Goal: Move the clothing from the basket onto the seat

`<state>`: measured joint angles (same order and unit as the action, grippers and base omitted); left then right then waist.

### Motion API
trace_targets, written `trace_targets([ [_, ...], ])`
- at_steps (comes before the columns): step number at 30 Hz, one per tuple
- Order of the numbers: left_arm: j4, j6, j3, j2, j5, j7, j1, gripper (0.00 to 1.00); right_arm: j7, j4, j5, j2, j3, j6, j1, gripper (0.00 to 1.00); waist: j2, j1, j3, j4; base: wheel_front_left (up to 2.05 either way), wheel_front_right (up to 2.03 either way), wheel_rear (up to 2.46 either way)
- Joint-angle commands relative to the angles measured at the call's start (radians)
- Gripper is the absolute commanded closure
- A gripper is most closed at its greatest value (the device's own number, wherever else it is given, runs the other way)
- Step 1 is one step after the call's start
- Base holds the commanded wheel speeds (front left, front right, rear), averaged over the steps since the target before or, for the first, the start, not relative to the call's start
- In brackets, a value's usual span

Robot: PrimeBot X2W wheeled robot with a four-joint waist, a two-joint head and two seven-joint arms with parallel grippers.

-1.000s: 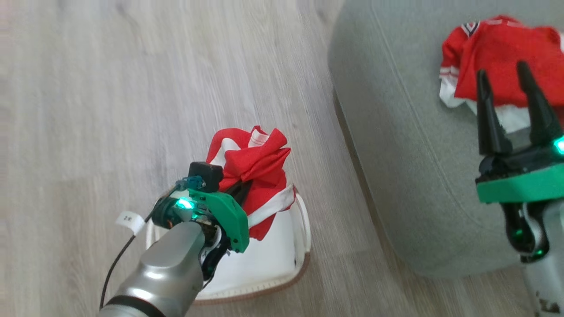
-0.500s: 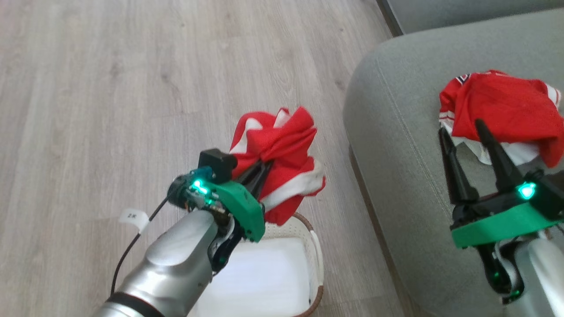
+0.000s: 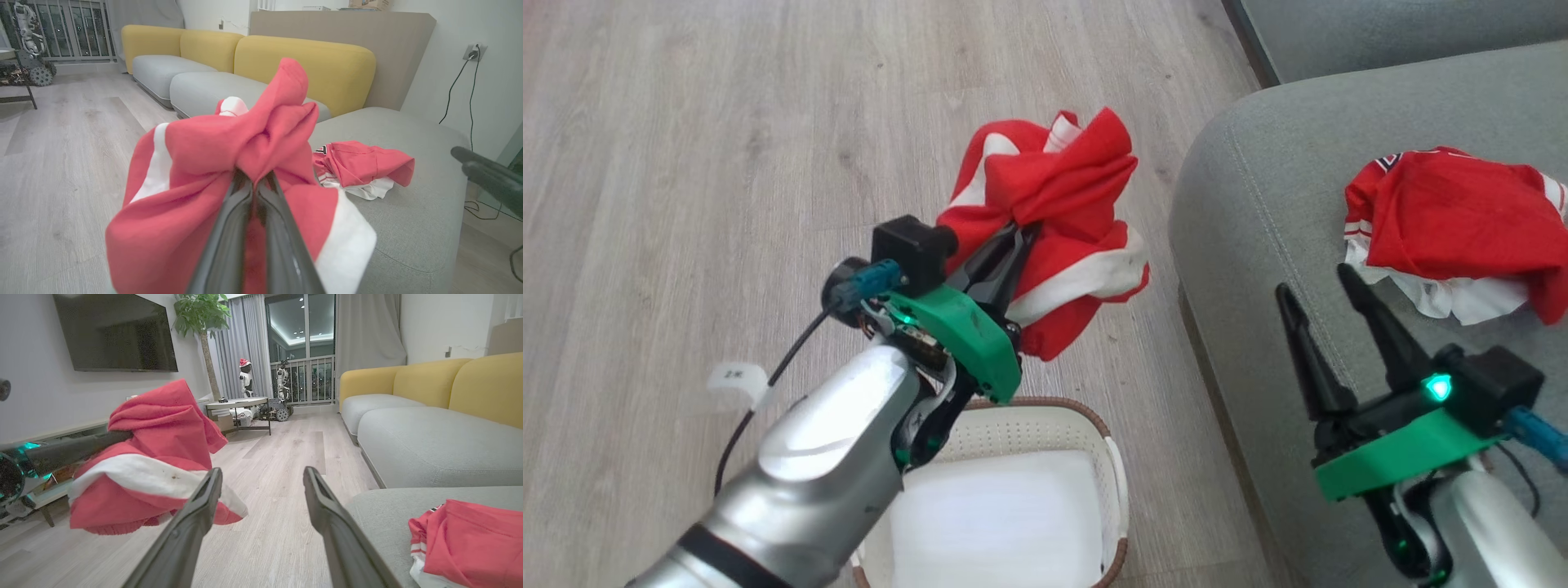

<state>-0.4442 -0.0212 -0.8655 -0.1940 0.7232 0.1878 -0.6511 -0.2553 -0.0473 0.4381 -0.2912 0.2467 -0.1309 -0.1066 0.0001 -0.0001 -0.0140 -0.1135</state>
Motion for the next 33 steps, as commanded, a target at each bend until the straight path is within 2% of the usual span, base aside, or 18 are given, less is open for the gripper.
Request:
trace_targets([
  [1, 0.046, -0.011, 0.044, -0.032, -0.009, -0.003, -0.062, 1.0, -0.006, 0.03, -0.01, -0.015, 0.023, 0.0, -0.023, 0.0, -0.0001, 0.0001, 0.001, -0.001, 0.0, 0.0, 0.0],
  [7, 0.133, -0.044, 0.045, -0.061, -0.006, -0.034, -0.041, 1.0, -0.006, 0.002, -0.031, -0.048, 0.112, 0.0, -0.055, 0.0, -0.0001, 0.0001, 0.005, -0.001, 0.0, 0.0, 0.0],
  [16, 0.202, -0.065, 0.037, -0.07, -0.002, -0.059, -0.029, 1.0, -0.006, -0.073, -0.054, -0.041, 0.242, 0.0, -0.153, 0.0, -0.0001, 0.0001, 0.004, 0.006, 0.0, 0.0, 0.0],
  [27, 0.243, -0.069, 0.005, -0.06, -0.002, -0.085, -0.018, 1.0, -0.006, -0.189, -0.098, -0.018, 0.406, 0.0, -0.317, 0.0, -0.0001, 0.0001, 0.011, 0.017, 0.0, 0.0, 0.0],
  [33, 0.238, -0.063, -0.02, -0.046, -0.002, -0.093, -0.009, 1.0, -0.006, -0.273, -0.094, 0.002, 0.463, 0.0, -0.388, 0.0, -0.0001, 0.0001, 0.01, 0.028, 0.0, 0.0, 0.0],
])
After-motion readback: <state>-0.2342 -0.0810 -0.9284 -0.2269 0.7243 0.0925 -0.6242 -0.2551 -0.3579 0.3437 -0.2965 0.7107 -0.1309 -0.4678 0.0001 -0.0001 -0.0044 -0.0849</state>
